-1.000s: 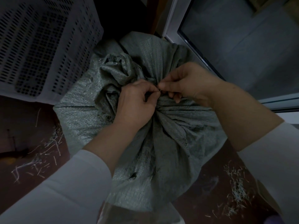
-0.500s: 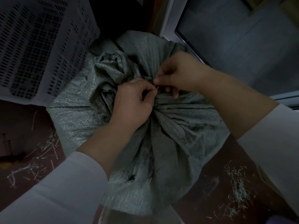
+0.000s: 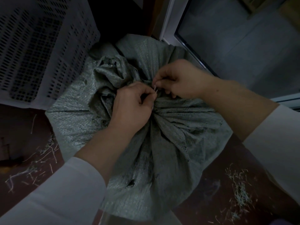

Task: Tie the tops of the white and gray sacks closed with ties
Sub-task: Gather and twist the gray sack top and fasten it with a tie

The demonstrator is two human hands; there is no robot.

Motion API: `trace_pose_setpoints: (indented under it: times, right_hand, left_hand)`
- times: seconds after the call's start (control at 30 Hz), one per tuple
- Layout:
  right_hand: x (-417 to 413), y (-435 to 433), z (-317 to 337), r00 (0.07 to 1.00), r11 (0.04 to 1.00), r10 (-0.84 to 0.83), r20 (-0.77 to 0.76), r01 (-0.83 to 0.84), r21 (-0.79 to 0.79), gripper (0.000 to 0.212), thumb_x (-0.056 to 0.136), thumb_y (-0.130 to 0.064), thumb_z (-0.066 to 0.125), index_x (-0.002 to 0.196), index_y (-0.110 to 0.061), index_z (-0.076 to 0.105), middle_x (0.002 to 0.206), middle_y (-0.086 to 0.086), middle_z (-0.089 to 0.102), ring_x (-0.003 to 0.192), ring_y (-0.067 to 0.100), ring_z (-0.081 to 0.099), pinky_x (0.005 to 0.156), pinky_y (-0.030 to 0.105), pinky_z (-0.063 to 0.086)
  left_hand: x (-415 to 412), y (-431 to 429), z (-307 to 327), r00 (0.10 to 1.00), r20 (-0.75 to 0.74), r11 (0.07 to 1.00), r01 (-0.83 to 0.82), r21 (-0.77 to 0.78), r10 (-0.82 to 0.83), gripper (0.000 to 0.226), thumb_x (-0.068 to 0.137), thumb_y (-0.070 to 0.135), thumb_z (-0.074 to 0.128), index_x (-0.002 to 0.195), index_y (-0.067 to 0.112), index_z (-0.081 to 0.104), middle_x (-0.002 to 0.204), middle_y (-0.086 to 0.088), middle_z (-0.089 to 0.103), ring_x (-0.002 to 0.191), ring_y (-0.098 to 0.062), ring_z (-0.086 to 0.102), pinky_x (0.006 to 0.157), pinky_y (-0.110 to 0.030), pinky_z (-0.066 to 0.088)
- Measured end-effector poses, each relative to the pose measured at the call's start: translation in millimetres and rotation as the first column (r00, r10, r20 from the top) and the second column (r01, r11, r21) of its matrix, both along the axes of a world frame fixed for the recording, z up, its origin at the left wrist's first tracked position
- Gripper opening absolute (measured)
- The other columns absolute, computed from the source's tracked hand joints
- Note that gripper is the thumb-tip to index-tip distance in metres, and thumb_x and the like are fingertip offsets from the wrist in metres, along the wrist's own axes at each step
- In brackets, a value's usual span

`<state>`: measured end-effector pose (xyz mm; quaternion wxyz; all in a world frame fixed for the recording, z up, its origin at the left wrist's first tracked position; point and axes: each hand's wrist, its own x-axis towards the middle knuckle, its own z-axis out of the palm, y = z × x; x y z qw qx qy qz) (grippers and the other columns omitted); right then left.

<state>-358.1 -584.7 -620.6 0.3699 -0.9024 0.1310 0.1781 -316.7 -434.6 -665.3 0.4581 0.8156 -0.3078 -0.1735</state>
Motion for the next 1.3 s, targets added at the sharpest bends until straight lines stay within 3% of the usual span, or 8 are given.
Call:
trace_pose_setpoints:
  times: [0.13,0.43,0.7,0.8,0.9,0.97,1.17,1.3]
  right_hand:
    - [2,-1,-1,0.999,0.999,-0.026,-0.037,0.028,0.03,0.017,0.092,-0.007,0.052,0.096,-0.003,0.068,0.058,-0.012,0.049,0.038,-0.006,0.05,0.045,0.01,0.044]
    - [3,-9,2,0.994,0.989,-0.032,-0.101,0.046,0.142,0.017,0.09,-0.003,0.054,0.098,-0.008,0.068,0.063,-0.002,0.057,0.042,-0.003,0.052,0.051,0.013,0.049]
    - [1,-12,-5,0.991,0.94,-0.132,-0.019,0.131,0.316,0.019,0.08,0.001,0.067,0.093,-0.013,0.069,0.048,-0.014,0.063,0.047,-0.003,0.059,0.049,0.015,0.052]
    - [0,-13,-6,0.99,0.932,-0.143,-0.003,0.135,0.335,0.017,0.08,0.001,0.067,0.094,-0.009,0.069,0.057,-0.008,0.065,0.05,-0.001,0.061,0.053,0.017,0.054]
    - [-1,-15,-6,0.991,0.931,-0.13,0.006,0.12,0.345,0.015,0.082,-0.001,0.065,0.095,-0.007,0.069,0.067,0.001,0.065,0.054,0.001,0.062,0.056,0.018,0.056]
    - [-1,-16,-7,0.992,0.93,-0.124,0.011,0.112,0.35,0.014,0.083,-0.001,0.064,0.094,-0.008,0.068,0.068,-0.001,0.065,0.055,0.0,0.063,0.057,0.017,0.057]
    - [-5,-17,-12,0.992,0.928,-0.121,0.039,0.099,0.359,0.012,0.083,-0.001,0.065,0.087,-0.011,0.069,0.056,-0.015,0.066,0.056,0.0,0.063,0.057,0.017,0.056]
    - [-5,-16,-12,0.992,0.928,-0.111,0.052,0.085,0.363,0.013,0.083,-0.001,0.064,0.091,-0.01,0.068,0.055,-0.013,0.065,0.054,-0.002,0.061,0.056,0.015,0.055]
  left_hand:
    - [1,0,1,1.0,-0.012,1.0,0.003,-0.003,-0.003,0.021,0.077,0.019,0.059,0.082,0.004,0.072,0.083,-0.003,0.066,0.075,-0.025,0.063,0.073,-0.031,0.047]
    - [1,-2,2,0.999,-0.054,1.0,0.004,0.018,-0.003,0.021,0.077,0.022,0.057,0.081,0.008,0.072,0.08,0.003,0.062,0.075,-0.022,0.061,0.071,-0.029,0.046]
    - [3,-4,6,0.997,-0.075,1.0,-0.007,0.03,0.009,0.022,0.076,0.024,0.058,0.083,0.009,0.072,0.076,0.006,0.058,0.072,-0.024,0.061,0.071,-0.032,0.046]
    - [3,-5,7,0.992,-0.125,0.999,-0.019,0.031,0.023,0.022,0.076,0.025,0.057,0.083,0.01,0.072,0.074,0.011,0.056,0.072,-0.017,0.057,0.071,-0.028,0.045]
    - [2,-7,8,0.983,-0.18,0.999,-0.033,0.023,0.037,0.015,0.078,0.023,0.06,0.081,0.012,0.07,0.078,0.004,0.058,0.076,-0.016,0.056,0.069,-0.024,0.044]
    - [1,-7,8,0.967,-0.251,0.999,-0.048,0.013,0.05,0.007,0.082,0.014,0.065,0.076,0.017,0.067,0.078,0.006,0.058,0.073,-0.012,0.057,0.07,-0.02,0.044]
    - [3,-6,12,0.89,-0.447,0.995,-0.097,0.018,0.094,0.02,0.083,0.004,0.065,0.066,0.014,0.065,0.08,0.013,0.057,0.072,0.006,0.055,0.073,-0.003,0.041]
    - [5,-8,14,0.859,-0.503,0.995,-0.095,0.023,0.094,0.023,0.08,0.002,0.066,0.061,0.013,0.064,0.08,0.01,0.058,0.073,0.004,0.055,0.071,-0.002,0.041]
